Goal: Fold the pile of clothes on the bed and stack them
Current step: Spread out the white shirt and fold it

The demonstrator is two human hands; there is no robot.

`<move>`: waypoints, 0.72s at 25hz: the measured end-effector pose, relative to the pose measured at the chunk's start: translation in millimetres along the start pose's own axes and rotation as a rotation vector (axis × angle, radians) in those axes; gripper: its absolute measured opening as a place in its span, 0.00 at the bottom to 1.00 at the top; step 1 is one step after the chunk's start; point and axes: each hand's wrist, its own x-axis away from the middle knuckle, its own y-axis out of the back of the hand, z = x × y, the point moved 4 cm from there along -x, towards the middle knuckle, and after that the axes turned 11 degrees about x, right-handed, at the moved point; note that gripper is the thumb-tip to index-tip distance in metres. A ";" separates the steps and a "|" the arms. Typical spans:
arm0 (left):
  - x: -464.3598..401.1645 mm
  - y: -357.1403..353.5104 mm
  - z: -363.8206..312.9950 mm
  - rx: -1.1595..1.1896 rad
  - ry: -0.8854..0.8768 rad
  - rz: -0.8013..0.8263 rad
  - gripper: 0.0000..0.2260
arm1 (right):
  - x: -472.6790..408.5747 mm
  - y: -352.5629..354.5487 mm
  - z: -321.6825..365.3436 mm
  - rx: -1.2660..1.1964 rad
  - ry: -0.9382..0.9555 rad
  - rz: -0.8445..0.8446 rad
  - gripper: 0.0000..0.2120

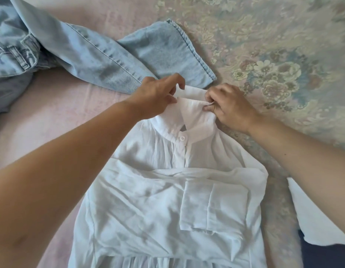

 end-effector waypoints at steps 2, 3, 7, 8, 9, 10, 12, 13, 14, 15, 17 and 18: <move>-5.4 -10.9 8.2 -0.305 -0.004 0.102 0.14 | -0.4 -0.9 5.3 0.033 -0.026 -0.036 0.11; -10.4 -13.3 11.7 -0.414 0.031 0.163 0.13 | -1.9 -2.6 5.9 0.067 -0.073 -0.020 0.12; -24.8 -20.5 11.2 -0.550 0.165 0.169 0.14 | -15.2 -20.1 1.7 0.218 -0.183 0.133 0.12; -24.4 -23.7 9.9 -0.571 0.167 0.158 0.15 | -16.9 -24.7 2.9 0.243 -0.189 0.157 0.12; -23.2 -25.3 9.8 -0.563 0.165 0.146 0.16 | -17.5 -26.9 3.7 0.246 -0.195 0.155 0.13; -20.9 -24.3 10.6 -0.504 0.157 0.124 0.16 | -18.0 -26.9 3.4 0.205 -0.216 0.122 0.13; -15.1 -15.5 12.5 -0.282 0.168 0.090 0.14 | -15.2 -19.8 2.1 0.007 -0.268 0.060 0.13; -12.0 -9.8 12.0 -0.191 0.184 0.090 0.14 | -13.1 -15.0 1.9 -0.091 -0.278 0.050 0.13; -9.8 -4.9 10.4 -0.135 0.194 0.075 0.14 | -10.7 -10.4 1.0 -0.142 -0.287 0.047 0.13; -7.7 -0.1 6.7 -0.118 0.210 0.047 0.16 | -8.7 -5.9 0.5 -0.168 -0.312 0.062 0.16; -4.1 6.6 -1.2 -0.195 0.270 -0.018 0.20 | -6.0 2.1 0.8 -0.209 -0.440 0.119 0.25; -3.6 7.5 -4.2 -0.257 0.287 -0.037 0.20 | -5.8 4.1 0.9 -0.213 -0.503 0.129 0.26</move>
